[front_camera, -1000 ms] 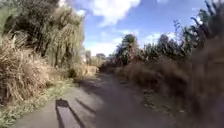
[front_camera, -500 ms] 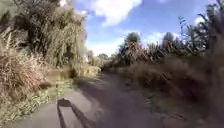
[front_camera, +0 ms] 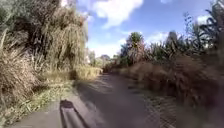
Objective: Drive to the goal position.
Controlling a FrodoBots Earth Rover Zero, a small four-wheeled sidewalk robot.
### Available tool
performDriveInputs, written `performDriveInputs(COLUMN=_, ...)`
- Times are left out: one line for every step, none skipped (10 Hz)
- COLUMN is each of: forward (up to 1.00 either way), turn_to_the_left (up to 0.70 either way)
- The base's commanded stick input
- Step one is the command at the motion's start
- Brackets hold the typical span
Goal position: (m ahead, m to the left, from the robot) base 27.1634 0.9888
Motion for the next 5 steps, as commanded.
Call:
performDriveInputs(forward=0.7, turn_to_the_left=0.0)
performDriveInputs(forward=0.7, turn_to_the_left=0.0)
performDriveInputs(forward=0.7, turn_to_the_left=0.0)
performDriveInputs(forward=0.7, turn_to_the_left=0.0)
performDriveInputs(forward=0.7, turn_to_the_left=0.0)
